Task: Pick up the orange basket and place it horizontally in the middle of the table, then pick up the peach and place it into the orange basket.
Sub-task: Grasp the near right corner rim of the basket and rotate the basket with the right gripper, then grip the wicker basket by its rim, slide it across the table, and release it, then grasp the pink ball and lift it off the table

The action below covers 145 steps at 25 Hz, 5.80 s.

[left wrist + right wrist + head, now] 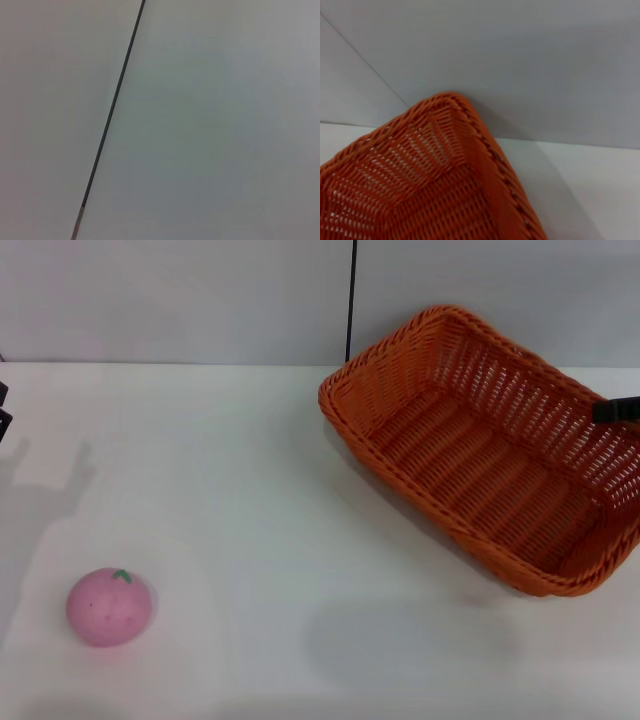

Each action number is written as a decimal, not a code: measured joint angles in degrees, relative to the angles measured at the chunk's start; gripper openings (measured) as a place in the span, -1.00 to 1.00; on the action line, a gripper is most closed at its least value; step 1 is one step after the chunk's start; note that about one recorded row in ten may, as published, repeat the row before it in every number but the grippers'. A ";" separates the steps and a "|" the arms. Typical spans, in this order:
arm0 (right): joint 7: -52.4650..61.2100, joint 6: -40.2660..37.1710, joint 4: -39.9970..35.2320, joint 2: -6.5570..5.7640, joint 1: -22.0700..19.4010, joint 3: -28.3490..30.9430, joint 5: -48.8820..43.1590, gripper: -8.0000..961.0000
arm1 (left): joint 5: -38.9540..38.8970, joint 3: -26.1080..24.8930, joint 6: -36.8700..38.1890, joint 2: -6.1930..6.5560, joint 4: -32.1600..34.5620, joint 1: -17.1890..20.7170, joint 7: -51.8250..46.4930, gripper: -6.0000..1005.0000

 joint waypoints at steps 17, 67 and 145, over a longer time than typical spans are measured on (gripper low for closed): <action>-5.57 7.21 7.98 0.36 1.28 -0.41 3.58 0.60 | 0.00 0.32 0.00 -0.09 -0.20 -0.44 -0.65 0.64; -57.99 -20.73 16.73 -5.94 9.10 -5.90 18.85 -0.65 | 0.10 3.59 -4.90 -0.44 -3.76 4.61 -0.69 0.63; -67.45 -18.84 24.10 6.80 -24.86 -2.96 77.32 0.18 | -0.08 46.49 -13.96 0.23 31.50 1.66 -23.14 0.61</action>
